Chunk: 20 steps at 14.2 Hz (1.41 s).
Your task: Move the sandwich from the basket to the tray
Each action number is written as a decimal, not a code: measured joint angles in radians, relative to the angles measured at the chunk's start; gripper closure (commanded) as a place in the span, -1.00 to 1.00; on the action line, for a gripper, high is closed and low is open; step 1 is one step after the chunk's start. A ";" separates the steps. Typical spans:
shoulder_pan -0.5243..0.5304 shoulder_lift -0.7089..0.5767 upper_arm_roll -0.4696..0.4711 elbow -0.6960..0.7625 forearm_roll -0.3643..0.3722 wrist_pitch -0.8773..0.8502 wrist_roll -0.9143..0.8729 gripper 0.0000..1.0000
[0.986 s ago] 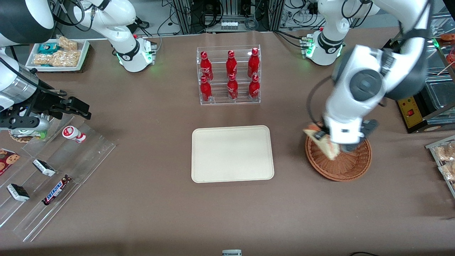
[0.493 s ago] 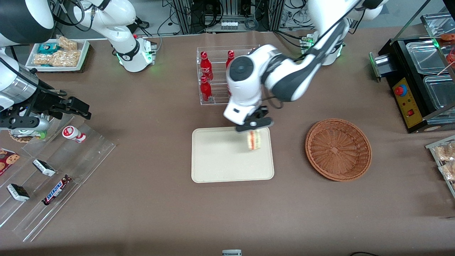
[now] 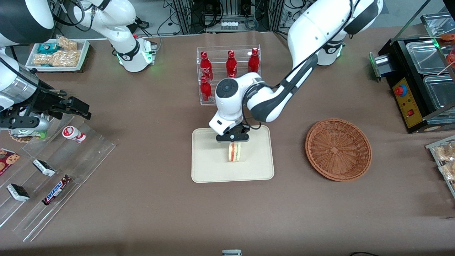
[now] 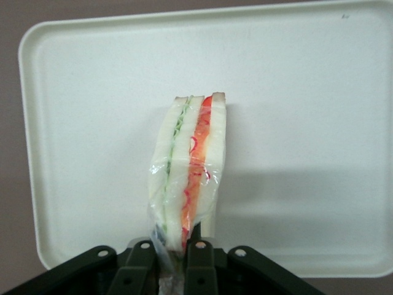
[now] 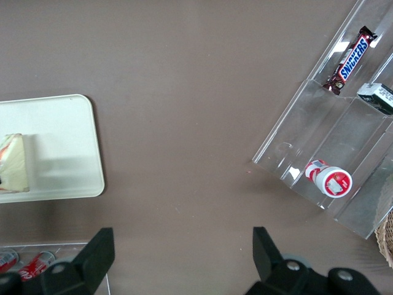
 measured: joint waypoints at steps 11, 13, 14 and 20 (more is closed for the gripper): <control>0.140 -0.249 0.011 0.083 -0.036 -0.188 -0.071 -1.00; 0.233 -0.360 0.016 0.082 -0.056 -0.323 -0.072 -1.00; 0.290 -0.405 0.017 0.079 -0.092 -0.371 -0.049 -1.00; 0.603 -0.610 0.066 0.040 -0.360 -0.621 0.504 -1.00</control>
